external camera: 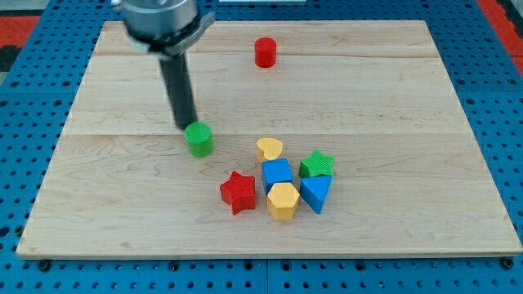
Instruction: Slide the green circle closer to red star
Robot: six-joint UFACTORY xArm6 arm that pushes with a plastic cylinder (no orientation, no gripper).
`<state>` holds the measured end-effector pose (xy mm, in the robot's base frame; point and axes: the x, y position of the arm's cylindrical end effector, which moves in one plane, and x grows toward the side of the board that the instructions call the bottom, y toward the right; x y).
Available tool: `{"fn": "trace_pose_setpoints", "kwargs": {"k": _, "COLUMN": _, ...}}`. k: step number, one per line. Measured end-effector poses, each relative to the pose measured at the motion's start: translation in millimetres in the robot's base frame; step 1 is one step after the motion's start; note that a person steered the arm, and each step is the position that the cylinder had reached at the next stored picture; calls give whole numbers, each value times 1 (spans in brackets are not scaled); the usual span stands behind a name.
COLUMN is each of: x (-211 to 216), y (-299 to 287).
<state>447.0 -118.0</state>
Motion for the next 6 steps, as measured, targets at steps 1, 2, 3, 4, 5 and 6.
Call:
{"fn": "trace_pose_setpoints", "kwargs": {"k": 1, "x": -10, "y": -1}}
{"fn": "trace_pose_setpoints", "kwargs": {"k": 2, "x": -37, "y": -6}}
{"fn": "trace_pose_setpoints", "kwargs": {"k": 3, "x": -29, "y": -29}}
{"fn": "trace_pose_setpoints", "kwargs": {"k": 4, "x": 21, "y": -15}}
{"fn": "trace_pose_setpoints", "kwargs": {"k": 5, "x": 50, "y": 17}}
{"fn": "trace_pose_setpoints", "kwargs": {"k": 6, "x": 37, "y": 6}}
